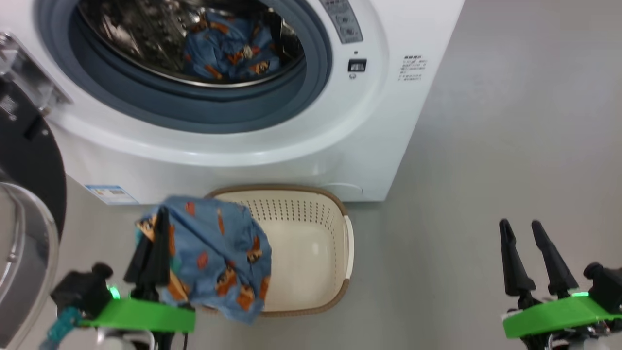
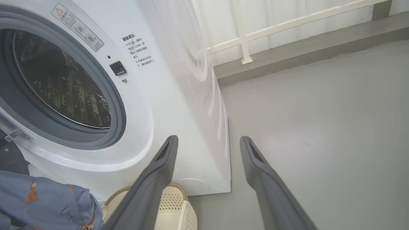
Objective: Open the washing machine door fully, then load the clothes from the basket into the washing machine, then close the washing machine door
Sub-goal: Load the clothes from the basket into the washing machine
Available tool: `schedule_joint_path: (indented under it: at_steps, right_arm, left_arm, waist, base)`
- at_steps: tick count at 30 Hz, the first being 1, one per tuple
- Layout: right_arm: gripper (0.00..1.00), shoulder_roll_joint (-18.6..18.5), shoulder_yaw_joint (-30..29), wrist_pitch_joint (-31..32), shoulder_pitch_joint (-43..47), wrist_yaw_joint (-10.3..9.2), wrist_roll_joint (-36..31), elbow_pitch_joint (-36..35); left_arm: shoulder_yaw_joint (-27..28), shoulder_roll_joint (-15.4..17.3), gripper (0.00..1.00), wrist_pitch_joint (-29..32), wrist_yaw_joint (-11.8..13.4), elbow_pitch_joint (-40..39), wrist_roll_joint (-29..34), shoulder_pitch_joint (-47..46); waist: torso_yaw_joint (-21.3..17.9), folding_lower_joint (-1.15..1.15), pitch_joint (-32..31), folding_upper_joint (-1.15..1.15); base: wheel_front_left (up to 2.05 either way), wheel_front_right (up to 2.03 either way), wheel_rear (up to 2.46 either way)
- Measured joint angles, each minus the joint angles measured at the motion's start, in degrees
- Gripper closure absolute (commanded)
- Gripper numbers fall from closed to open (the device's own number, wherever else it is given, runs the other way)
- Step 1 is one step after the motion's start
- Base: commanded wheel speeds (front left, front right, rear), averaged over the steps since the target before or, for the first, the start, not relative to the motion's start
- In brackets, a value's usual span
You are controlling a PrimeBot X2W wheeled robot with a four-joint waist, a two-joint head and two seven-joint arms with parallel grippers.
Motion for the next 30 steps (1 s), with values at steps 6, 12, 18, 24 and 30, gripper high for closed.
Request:
schedule_joint_path:
  at_steps: [6,12,18,24,30]
  right_arm:
    - [0.00,0.48,0.03,0.00,-3.25,0.00,-0.24,-0.46]
    - [0.00,0.82,0.69,0.00,-5.45,0.00,-0.44,-0.53]
    - [0.00,1.16,1.67,0.00,-8.02,0.00,-0.60,-0.52]
    - [0.00,2.18,2.23,-0.01,-10.43,0.00,-0.59,-0.45]
    - [0.00,3.16,3.46,0.00,-11.87,0.00,-0.59,-0.40]
  left_arm:
    - [0.26,0.21,1.00,-0.10,0.00,1.82,1.09,-8.85]
    - [1.89,1.35,1.00,-0.15,0.00,4.86,2.32,-20.41]
    - [3.19,2.00,1.00,-0.16,0.00,11.22,2.53,-31.83]
    - [3.43,2.67,1.00,-0.18,0.00,20.63,3.31,-42.16]
    - [3.16,3.16,1.00,-0.16,0.00,32.20,3.34,-49.12]
  waist:
    - [-0.49,0.00,4.15,0.00]
    - [-1.30,0.00,7.86,0.00]
    - [-2.79,0.00,10.70,0.00]
    - [-4.68,0.00,13.35,0.00]
    - [-6.96,0.00,15.68,0.00]
  base:
    - [0.00,0.00,0.00]
    - [0.00,0.00,0.00]
    - [0.00,0.00,0.00]
    - [0.00,0.00,0.00]
    - [0.00,0.00,0.00]
